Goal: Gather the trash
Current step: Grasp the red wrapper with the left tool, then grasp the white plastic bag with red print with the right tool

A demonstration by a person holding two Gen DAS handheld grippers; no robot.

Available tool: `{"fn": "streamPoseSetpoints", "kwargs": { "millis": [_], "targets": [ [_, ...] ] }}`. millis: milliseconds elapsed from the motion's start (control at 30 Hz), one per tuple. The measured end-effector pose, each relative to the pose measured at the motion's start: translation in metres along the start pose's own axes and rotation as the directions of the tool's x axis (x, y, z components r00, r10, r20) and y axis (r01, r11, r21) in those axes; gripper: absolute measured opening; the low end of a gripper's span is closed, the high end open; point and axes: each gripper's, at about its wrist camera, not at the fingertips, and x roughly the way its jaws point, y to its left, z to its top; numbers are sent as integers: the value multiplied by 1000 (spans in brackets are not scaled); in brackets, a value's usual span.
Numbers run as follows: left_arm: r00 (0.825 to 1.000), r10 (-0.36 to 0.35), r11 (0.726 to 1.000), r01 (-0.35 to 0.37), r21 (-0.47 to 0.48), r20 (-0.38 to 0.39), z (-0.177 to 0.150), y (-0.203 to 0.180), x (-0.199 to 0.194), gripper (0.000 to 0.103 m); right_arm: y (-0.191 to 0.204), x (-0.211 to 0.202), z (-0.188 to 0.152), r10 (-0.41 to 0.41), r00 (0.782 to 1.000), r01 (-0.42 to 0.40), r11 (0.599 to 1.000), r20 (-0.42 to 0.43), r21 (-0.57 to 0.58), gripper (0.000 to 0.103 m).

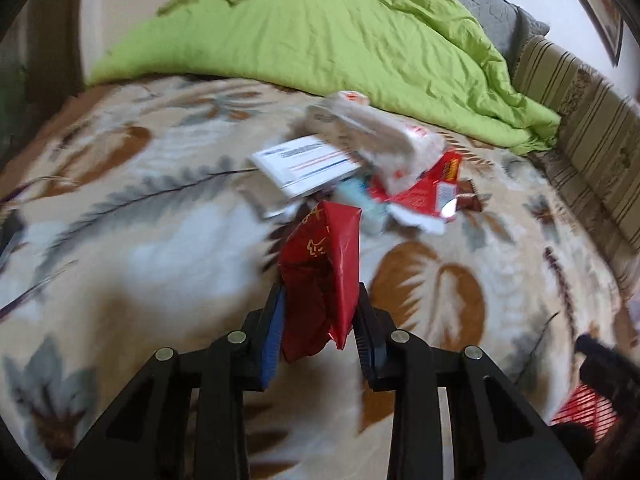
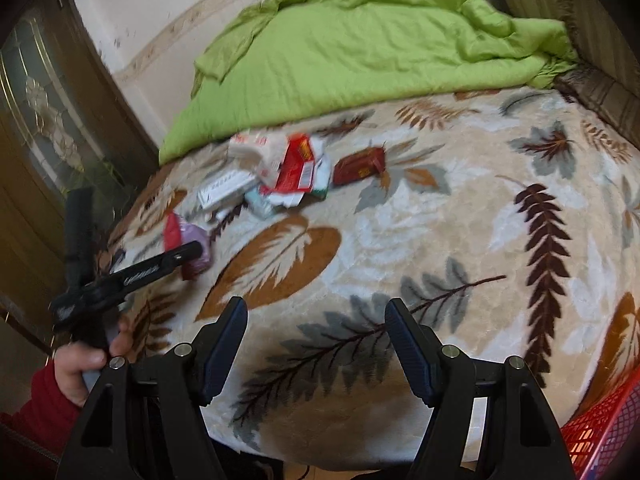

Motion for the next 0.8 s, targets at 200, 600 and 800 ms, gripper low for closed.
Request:
{"fn": "streamPoseSetpoints", "kwargs": {
  "millis": [200,600,800],
  "targets": [
    [993,111,994,-110,-21,40,-3,9,3,32,32,25,36,-16,1000,16,990,0,-140,76],
    [989,133,991,-131,-30,61,6,17,10,32,96,126,145,-64,998,59,903,2,-425,85],
    [992,111,993,-109,-44,54,9,18,14,33,115,179,160,-172,985,127,820,-28,-558,77]
  ]
}}
